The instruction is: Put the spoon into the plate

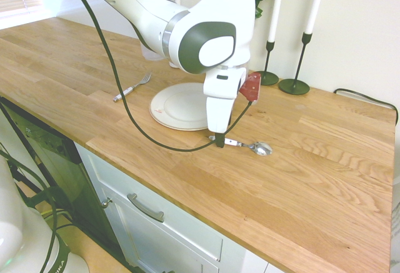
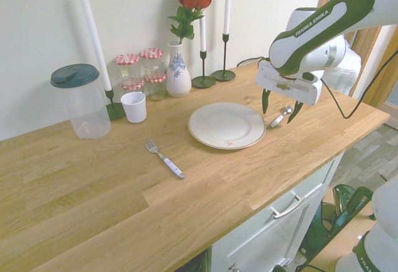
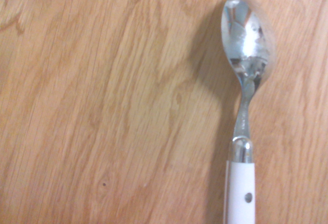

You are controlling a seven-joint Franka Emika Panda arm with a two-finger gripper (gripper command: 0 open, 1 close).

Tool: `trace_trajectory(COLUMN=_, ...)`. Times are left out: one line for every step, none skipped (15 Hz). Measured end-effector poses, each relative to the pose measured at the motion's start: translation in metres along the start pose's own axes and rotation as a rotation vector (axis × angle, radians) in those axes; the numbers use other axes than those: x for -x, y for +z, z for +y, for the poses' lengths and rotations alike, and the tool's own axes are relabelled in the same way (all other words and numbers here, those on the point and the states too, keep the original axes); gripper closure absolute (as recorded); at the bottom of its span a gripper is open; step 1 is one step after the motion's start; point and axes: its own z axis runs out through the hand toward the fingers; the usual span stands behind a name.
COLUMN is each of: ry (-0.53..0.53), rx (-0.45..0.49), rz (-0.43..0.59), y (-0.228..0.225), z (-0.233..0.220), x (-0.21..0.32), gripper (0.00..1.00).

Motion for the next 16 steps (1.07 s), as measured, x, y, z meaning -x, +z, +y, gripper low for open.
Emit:
trace_trajectory(ry=-0.001, rx=0.000, rz=0.001, y=0.0040, z=-0.0007, x=0.0012, gripper=1.00)
trace_trajectory(ry=-0.003, rx=-0.002, rz=0.002, y=0.0070, z=-0.0014, x=0.0019, gripper=1.00)
trace_trajectory(ry=-0.004, rx=-0.006, rz=0.003, y=0.0093, z=-0.0023, x=0.0022, gripper=1.00)
trace_trajectory(ry=-0.004, rx=-0.010, rz=0.002, y=0.0091, z=-0.0030, x=0.0022, gripper=1.00)
trace_trajectory(ry=-0.004, rx=-0.011, rz=0.002, y=0.0094, z=-0.0033, x=0.0021, gripper=1.00)
trace_trajectory(ry=-0.004, rx=-0.012, rz=0.002, y=0.0093, z=-0.0035, x=0.0021, gripper=1.00)
trace_trajectory(ry=-0.003, rx=-0.012, rz=0.002, y=0.0092, z=-0.0035, x=0.0021, gripper=1.00)
trace_trajectory(ry=-0.003, rx=-0.012, rz=0.002, y=0.0093, z=-0.0035, x=0.0021, gripper=1.00)
trace_trajectory(ry=-0.004, rx=-0.012, rz=0.002, y=0.0094, z=-0.0035, x=0.0022, gripper=1.00)
trace_trajectory(ry=-0.004, rx=-0.011, rz=0.002, y=0.0095, z=-0.0035, x=0.0022, gripper=1.00)
trace_trajectory(ry=-0.004, rx=-0.011, rz=0.003, y=0.0097, z=-0.0034, x=0.0022, gripper=1.00)
trace_trajectory(ry=-0.004, rx=-0.010, rz=0.003, y=0.0098, z=-0.0034, x=0.0019, gripper=1.00)
trace_trajectory(ry=-0.002, rx=-0.009, rz=0.003, y=0.0100, z=-0.0033, x=0.0013, gripper=1.00)
trace_trajectory(ry=-0.001, rx=-0.008, rz=0.003, y=0.0102, z=-0.0033, x=0.0004, gripper=1.00)
trace_trajectory(ry=0.002, rx=-0.007, rz=0.004, y=0.0103, z=-0.0033, x=-0.0007, gripper=1.00)
trace_trajectory(ry=0.004, rx=-0.006, rz=0.004, y=0.0105, z=-0.0033, x=-0.0017, gripper=1.00)
